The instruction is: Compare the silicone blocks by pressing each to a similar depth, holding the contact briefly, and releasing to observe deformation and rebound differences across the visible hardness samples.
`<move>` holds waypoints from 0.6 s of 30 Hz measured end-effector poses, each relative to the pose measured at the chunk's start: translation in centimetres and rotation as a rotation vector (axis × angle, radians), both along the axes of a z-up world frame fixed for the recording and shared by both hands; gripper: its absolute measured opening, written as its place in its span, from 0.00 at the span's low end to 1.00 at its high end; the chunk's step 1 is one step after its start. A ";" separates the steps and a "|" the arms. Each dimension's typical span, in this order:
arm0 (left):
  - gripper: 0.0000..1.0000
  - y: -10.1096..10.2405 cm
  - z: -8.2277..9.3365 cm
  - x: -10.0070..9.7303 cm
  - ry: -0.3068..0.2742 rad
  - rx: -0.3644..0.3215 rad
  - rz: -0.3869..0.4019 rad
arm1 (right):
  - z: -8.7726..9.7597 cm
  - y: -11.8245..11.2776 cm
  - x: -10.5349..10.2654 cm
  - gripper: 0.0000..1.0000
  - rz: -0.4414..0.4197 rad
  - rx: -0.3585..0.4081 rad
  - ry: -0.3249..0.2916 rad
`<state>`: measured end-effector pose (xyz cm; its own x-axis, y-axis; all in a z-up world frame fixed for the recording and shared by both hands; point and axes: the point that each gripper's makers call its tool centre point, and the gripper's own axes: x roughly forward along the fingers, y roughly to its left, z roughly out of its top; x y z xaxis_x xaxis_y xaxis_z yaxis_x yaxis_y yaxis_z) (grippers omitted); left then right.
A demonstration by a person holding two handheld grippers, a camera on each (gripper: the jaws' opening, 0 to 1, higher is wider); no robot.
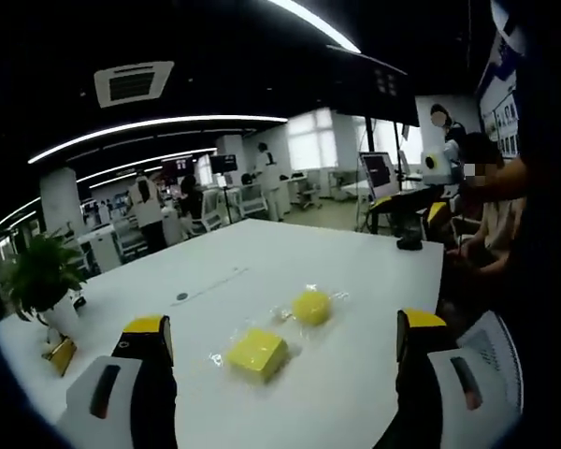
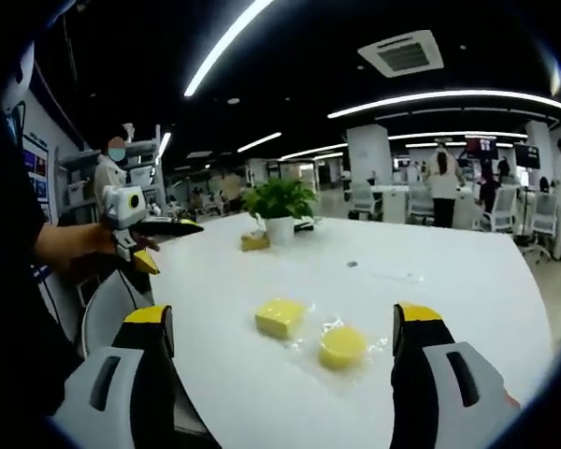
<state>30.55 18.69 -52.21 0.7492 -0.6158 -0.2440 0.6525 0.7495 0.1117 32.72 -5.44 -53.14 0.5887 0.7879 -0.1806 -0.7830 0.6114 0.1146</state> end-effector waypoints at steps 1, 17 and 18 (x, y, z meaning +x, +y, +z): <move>0.99 0.5 0.0 -0.3 0.000 -0.002 0.010 | -0.2 -0.4 -0.1 0.90 -0.007 0.000 0.003; 0.99 5.2 -2.0 -3.3 0.040 -0.024 0.100 | -1.9 -1.1 -1.7 0.88 -0.004 -0.052 0.023; 0.99 5.4 -2.1 -3.5 0.039 -0.024 0.102 | -2.0 -1.1 -1.7 0.88 -0.004 -0.056 0.026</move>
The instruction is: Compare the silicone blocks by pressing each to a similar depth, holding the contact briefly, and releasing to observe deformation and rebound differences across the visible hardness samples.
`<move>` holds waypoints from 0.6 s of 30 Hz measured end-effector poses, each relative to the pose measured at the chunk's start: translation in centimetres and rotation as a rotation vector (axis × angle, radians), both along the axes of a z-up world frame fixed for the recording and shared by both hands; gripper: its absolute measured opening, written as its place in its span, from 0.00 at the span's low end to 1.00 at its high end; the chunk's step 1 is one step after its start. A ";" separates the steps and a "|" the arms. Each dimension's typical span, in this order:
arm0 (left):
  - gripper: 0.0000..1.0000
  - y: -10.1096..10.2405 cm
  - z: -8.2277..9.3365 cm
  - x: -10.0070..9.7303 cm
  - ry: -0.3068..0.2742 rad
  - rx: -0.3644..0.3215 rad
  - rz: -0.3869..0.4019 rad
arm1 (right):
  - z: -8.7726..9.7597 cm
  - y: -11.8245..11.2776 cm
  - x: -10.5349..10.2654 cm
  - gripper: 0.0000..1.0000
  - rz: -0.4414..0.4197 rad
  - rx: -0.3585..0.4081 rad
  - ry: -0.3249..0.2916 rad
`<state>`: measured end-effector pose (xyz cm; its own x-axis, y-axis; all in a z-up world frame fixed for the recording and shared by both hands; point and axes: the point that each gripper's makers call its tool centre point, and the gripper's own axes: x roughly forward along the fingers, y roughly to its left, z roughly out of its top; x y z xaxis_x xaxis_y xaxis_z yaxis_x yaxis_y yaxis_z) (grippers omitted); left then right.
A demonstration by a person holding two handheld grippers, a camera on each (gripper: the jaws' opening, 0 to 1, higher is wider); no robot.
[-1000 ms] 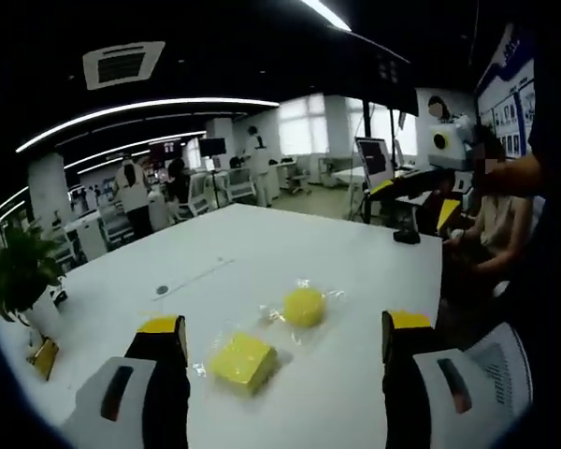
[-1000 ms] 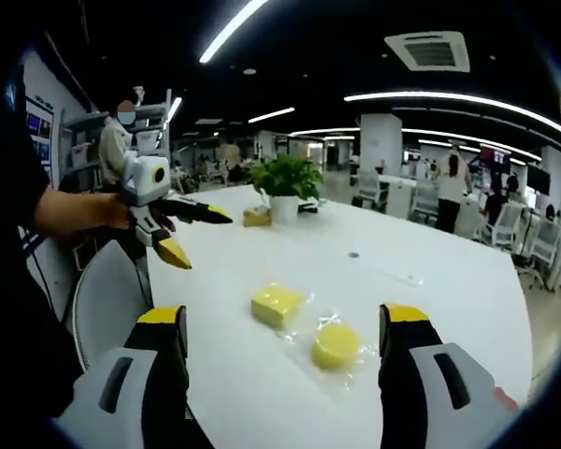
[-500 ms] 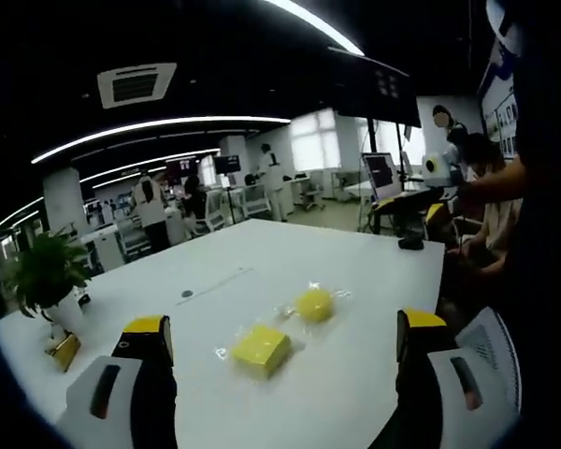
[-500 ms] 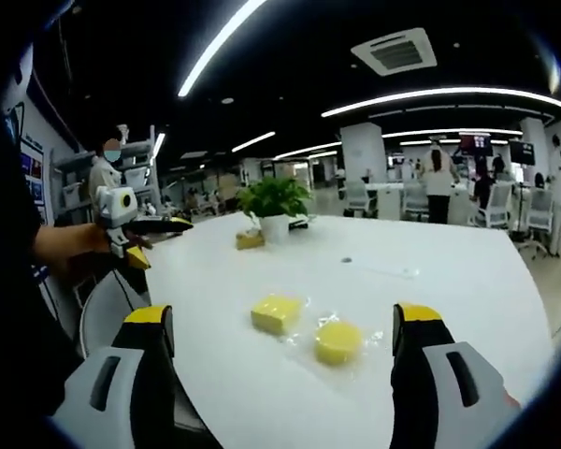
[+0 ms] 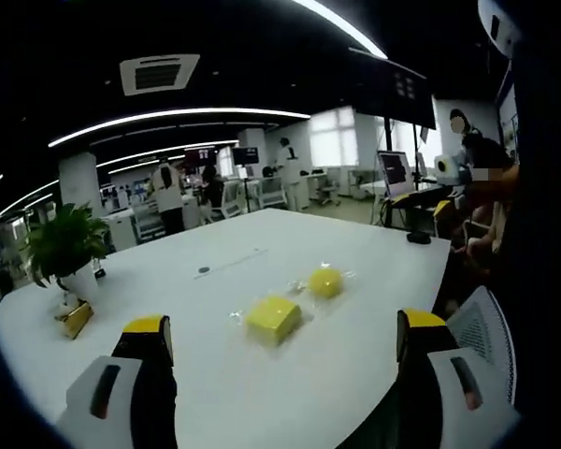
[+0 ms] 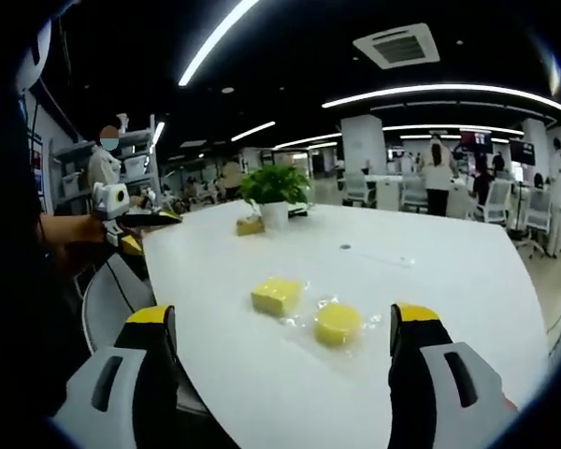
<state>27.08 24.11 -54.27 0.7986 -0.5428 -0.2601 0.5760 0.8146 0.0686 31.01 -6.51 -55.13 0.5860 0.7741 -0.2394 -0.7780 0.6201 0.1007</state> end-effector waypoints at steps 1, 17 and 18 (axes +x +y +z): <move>0.99 0.1 0.0 -0.1 0.002 -0.003 0.004 | -0.1 0.0 0.0 0.87 -0.001 -0.004 0.001; 0.99 0.6 -2.0 -1.2 0.081 -0.005 0.016 | -4.1 -2.7 -1.4 0.86 -0.057 -0.064 0.089; 0.99 0.8 -2.1 -1.3 0.085 -0.005 0.019 | -4.2 -2.8 -1.6 0.86 -0.060 -0.062 0.091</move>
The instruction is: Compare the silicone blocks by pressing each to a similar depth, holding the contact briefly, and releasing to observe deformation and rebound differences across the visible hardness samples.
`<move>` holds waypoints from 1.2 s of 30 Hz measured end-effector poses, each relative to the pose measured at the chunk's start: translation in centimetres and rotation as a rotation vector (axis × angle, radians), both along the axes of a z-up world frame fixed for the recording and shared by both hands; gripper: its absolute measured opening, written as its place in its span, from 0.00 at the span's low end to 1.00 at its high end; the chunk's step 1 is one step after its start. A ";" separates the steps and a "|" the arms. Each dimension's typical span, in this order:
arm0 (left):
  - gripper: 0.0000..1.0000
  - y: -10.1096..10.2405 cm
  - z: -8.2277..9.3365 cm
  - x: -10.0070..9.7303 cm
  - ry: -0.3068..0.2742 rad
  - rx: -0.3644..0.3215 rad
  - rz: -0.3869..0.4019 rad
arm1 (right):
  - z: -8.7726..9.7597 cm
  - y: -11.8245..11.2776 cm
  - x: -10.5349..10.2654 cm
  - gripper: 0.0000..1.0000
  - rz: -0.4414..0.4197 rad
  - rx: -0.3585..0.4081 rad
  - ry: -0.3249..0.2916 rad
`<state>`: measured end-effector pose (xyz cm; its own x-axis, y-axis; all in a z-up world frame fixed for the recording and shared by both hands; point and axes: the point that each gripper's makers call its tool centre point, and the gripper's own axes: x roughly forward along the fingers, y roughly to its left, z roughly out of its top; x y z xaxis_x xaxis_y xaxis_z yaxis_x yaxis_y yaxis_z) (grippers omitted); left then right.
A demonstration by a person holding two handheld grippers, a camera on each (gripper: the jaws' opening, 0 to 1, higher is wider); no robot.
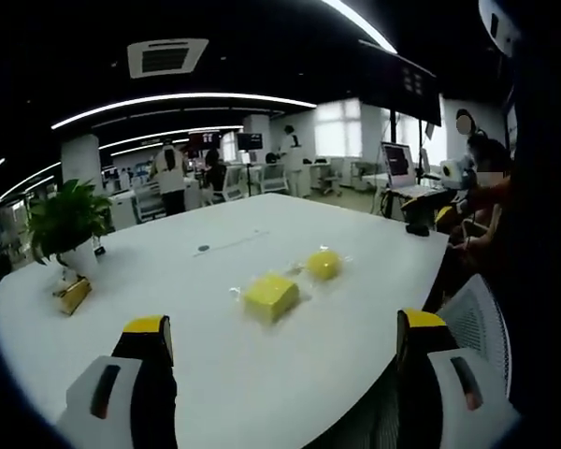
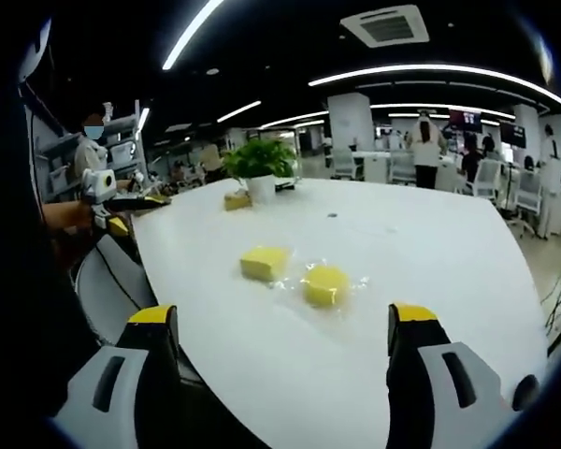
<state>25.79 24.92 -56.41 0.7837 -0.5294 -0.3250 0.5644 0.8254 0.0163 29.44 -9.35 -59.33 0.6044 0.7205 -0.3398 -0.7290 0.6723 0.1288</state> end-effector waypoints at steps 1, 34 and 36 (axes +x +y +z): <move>0.99 0.1 0.0 -0.1 0.002 0.000 0.002 | 0.0 -0.3 -0.1 0.86 -0.006 0.000 -0.002; 0.95 -3.0 -0.1 3.3 0.196 -0.305 0.039 | -2.4 -4.4 -0.9 0.81 -0.115 -0.027 0.072; 0.94 -3.8 0.0 4.3 0.206 -0.298 0.012 | -2.1 -4.5 -0.9 0.80 -0.115 -0.024 0.064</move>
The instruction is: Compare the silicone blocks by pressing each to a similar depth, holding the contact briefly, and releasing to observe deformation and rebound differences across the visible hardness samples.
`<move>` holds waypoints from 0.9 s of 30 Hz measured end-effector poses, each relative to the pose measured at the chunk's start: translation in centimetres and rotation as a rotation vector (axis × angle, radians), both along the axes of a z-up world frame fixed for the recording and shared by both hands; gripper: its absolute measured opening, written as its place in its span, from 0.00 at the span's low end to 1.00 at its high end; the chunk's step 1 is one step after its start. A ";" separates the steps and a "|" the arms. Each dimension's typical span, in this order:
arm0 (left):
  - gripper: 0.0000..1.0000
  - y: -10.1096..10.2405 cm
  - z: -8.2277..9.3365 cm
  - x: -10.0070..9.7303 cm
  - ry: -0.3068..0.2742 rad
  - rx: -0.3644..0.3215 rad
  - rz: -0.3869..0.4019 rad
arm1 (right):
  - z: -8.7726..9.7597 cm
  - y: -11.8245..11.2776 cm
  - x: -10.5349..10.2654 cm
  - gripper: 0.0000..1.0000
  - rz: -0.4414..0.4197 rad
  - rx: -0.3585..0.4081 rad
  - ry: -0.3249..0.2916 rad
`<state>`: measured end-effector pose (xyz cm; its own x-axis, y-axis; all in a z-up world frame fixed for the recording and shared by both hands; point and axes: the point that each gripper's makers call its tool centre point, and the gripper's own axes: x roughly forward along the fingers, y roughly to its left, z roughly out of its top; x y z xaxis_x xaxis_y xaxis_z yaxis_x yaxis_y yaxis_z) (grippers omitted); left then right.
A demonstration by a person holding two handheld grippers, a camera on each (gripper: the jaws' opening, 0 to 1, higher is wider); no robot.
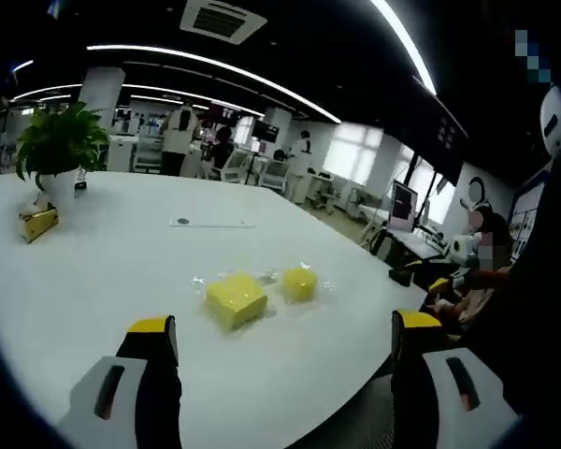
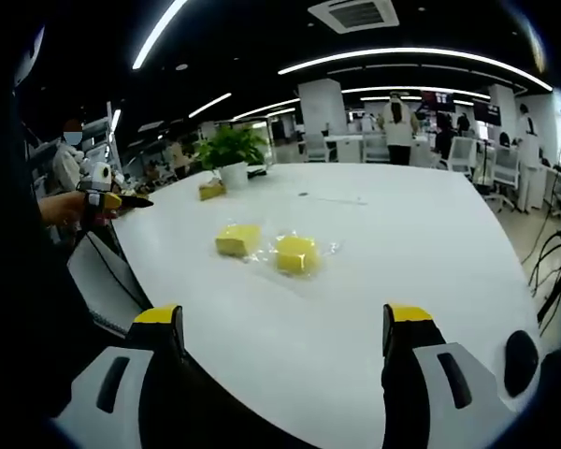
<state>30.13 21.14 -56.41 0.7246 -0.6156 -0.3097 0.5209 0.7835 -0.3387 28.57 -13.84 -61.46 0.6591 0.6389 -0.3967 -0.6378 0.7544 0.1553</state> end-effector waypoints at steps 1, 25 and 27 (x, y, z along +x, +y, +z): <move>0.94 -0.4 -0.2 0.8 0.013 0.000 -0.011 | 0.0 -0.1 0.1 0.80 -0.002 -0.002 0.001; 0.78 -14.9 -5.8 12.4 0.358 -0.167 -0.141 | 0.0 -4.2 -0.3 0.72 -0.092 -0.054 0.026; 0.78 -15.0 -7.1 13.5 0.347 -0.107 -0.126 | 0.0 -4.3 -0.4 0.71 -0.096 -0.053 0.030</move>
<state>43.61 6.12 -63.51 0.5048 -0.7355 -0.4520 0.4510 0.6711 -0.5883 28.17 -18.09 -61.49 0.7039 0.5508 -0.4484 -0.5578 0.8196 0.1312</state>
